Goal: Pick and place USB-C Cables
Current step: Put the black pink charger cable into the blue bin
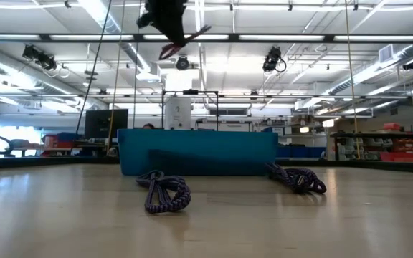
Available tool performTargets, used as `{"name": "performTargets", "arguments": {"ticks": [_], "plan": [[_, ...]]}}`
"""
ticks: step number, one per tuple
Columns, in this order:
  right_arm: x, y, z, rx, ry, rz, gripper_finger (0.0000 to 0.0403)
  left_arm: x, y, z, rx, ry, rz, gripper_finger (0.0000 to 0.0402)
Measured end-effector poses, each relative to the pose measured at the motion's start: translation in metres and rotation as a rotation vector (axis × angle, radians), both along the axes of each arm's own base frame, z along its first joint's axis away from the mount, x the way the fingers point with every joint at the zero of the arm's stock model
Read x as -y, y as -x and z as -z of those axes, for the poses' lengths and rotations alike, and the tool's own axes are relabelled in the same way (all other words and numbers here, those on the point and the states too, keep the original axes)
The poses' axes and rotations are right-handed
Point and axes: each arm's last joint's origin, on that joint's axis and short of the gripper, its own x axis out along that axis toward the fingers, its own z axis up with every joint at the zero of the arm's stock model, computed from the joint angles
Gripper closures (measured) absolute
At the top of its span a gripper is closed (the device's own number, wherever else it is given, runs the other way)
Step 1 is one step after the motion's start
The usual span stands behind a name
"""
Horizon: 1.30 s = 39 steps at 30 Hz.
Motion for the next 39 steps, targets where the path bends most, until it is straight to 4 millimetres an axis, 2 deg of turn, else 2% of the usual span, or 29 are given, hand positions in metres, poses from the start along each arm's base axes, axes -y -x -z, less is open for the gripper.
{"name": "performTargets", "arguments": {"ticks": [3, 7, 11, 16, 26, 33, 36, 39], "plan": [[0.0, 0.0, -0.001, 0.005, 0.008, -0.002, 0.0347, -0.02, -0.007, 0.006, -0.02, 0.023, 0.126, 0.0381], [0.001, -0.001, -0.002, 0.017, 0.016, -0.003, 0.0347, -0.038, -0.02, 0.032, -0.146, 0.09, 0.276, 0.0381], [0.001, -0.002, -0.003, 0.034, 0.013, 0.008, 0.0347, -0.045, -0.034, 0.068, -0.304, 0.188, 0.461, 0.0381], [0.002, -0.002, -0.005, 0.056, 0.023, 0.012, 0.0347, -0.047, -0.054, 0.108, -0.38, 0.298, 0.656, 0.0381], [0.002, -0.003, -0.006, 0.08, -0.038, 0.048, 0.0347, -0.05, -0.079, 0.173, -0.433, 0.464, 0.791, 0.0381], [0.002, -0.003, -0.006, 0.085, -0.054, 0.057, 0.0347, -0.051, -0.089, 0.213, -0.478, 0.548, 0.793, 0.0381], [0.002, -0.003, -0.006, 0.084, -0.054, 0.057, 0.0347, -0.052, -0.092, 0.224, -0.483, 0.568, 0.78, 0.0381], [0.002, -0.003, -0.005, 0.084, -0.055, 0.056, 0.0347, -0.053, -0.094, 0.227, -0.479, 0.572, 0.766, 0.0381]]}}
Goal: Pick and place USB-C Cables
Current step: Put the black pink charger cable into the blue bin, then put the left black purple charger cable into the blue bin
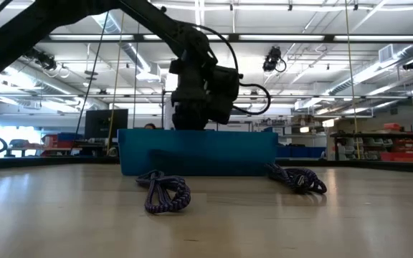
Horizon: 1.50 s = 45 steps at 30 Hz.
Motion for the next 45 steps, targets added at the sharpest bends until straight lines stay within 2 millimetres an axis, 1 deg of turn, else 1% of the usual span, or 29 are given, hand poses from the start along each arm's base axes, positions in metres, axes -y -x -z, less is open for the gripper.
{"name": "performTargets", "arguments": {"ticks": [6, 7, 8, 14, 18, 20, 23, 25, 28, 30, 33, 35, 38, 41, 45], "plan": [[0.0, 0.0, 0.001, -0.009, -0.001, -0.001, 0.0347, -0.001, -0.002, -0.002, 0.002, 0.01, -0.091, 0.0381], [0.0, 0.0, 0.001, -0.011, -0.001, -0.002, 0.0347, -0.001, -0.002, -0.002, 0.001, 0.01, -0.101, 0.0375], [0.0, 0.0, 0.001, -0.011, 0.0, -0.002, 0.0347, -0.001, -0.002, -0.002, -0.003, 0.012, -0.113, 0.0364], [0.0, 0.001, 0.002, -0.031, 0.012, -0.012, 0.0347, 0.0, -0.002, -0.002, -0.021, 0.016, -0.163, 0.0266], [-0.001, 0.002, 0.003, -0.042, 0.009, -0.014, 0.0347, -0.002, 0.0, -0.005, -0.049, 0.025, -0.227, 0.0223], [-0.001, 0.002, 0.003, -0.044, 0.01, -0.016, 0.0347, -0.004, 0.001, -0.015, -0.084, 0.032, -0.257, 0.0208], [-0.001, 0.002, 0.003, -0.046, 0.016, -0.018, 0.0347, -0.008, -0.003, -0.039, -0.072, 0.031, -0.284, 0.0191], [-0.001, 0.002, 0.003, -0.049, 0.024, -0.023, 0.0347, -0.009, -0.008, -0.063, -0.047, 0.023, -0.295, 0.0185], [-0.001, 0.002, 0.003, -0.049, 0.026, -0.024, 0.0347, -0.008, -0.017, -0.1, 0.056, -0.002, -0.33, 0.0184], [-0.001, 0.002, 0.003, -0.049, 0.026, -0.024, 0.0347, -0.003, -0.02, -0.124, 0.1, -0.043, -0.358, 0.0185], [-0.001, 0.002, 0.003, -0.051, 0.03, -0.026, 0.0347, 0.011, -0.022, -0.158, 0.171, -0.132, -0.398, 0.0186], [-0.001, 0.002, 0.003, -0.056, 0.046, -0.035, 0.0347, 0.024, -0.018, -0.17, 0.199, -0.188, -0.418, 0.0186], [-0.001, 0.002, 0.003, -0.064, 0.073, -0.048, 0.0347, 0.045, -0.003, -0.181, 0.168, -0.258, -0.487, 0.0186], [0.0, 0.002, 0.003, -0.073, 0.099, -0.057, 0.0347, 0.069, 0.013, -0.188, 0.101, -0.333, -0.57, 0.0186], [0.0, 0.002, 0.003, -0.081, 0.127, -0.073, 0.0347, 0.104, 0.026, -0.193, 0.065, -0.421, -0.71, 0.0186]]}}
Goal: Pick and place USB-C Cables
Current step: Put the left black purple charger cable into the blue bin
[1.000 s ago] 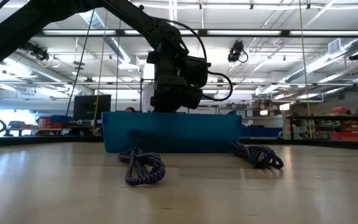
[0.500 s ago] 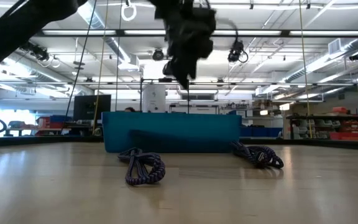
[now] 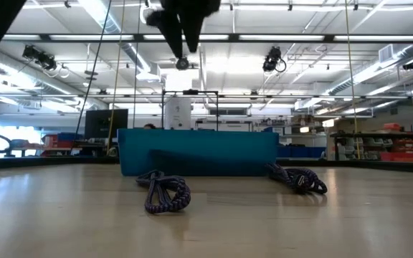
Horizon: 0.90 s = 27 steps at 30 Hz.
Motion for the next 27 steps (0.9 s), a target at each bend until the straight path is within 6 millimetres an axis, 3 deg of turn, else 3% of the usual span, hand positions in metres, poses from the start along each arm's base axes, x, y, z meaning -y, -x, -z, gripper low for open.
{"name": "performTargets", "arguments": {"ticks": [7, 14, 21, 27], "plan": [[0.0, 0.0, 0.0, -0.014, 0.046, -0.026, 0.0347, 0.063, 0.008, -0.004, 0.117, -0.031, -0.225, 0.0186], [0.0, 0.0, 0.0, -0.017, 0.056, -0.032, 0.0347, 0.108, 0.008, 0.007, 0.172, 0.019, -0.375, 0.0186], [0.0, 0.0, 0.0, -0.016, 0.051, -0.03, 0.0347, 0.148, 0.004, 0.039, 0.18, 0.046, -0.66, 0.0186], [0.0, 0.0, 0.0, -0.013, 0.045, -0.031, 0.0347, 0.183, 0.0, 0.073, 0.165, 0.028, -0.746, 0.0186]]}}
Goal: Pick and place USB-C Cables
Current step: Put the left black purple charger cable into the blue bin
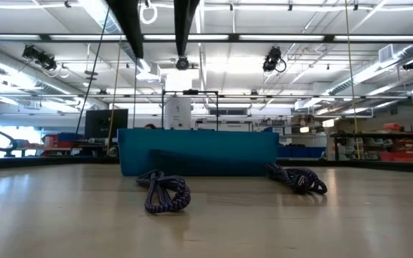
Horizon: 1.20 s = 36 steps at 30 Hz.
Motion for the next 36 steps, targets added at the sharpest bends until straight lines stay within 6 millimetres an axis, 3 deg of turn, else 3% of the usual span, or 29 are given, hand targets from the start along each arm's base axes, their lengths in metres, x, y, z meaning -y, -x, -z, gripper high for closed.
{"name": "performTargets", "arguments": {"ticks": [5, 11, 25, 36], "plan": [[0.0, 0.0, 0.0, 0.011, -0.034, 0.02, 0.0347, 0.024, -0.004, 0.029, -0.012, 0.009, -0.021, 0.0186], [0.0, 0.0, 0.0, 0.014, -0.044, 0.025, 0.0347, 0.039, -0.019, 0.053, 0.06, 0.118, -0.128, 0.0186], [0.0, 0.0, 0.0, -0.004, -0.005, 0.001, 0.0347, 0.045, -0.038, 0.111, -0.013, 0.24, -0.336, 0.0209], [-0.001, 0.001, 0.002, -0.031, 0.034, -0.026, 0.0347, 0.037, -0.051, 0.129, -0.003, 0.276, -0.376, 0.0218]]}}
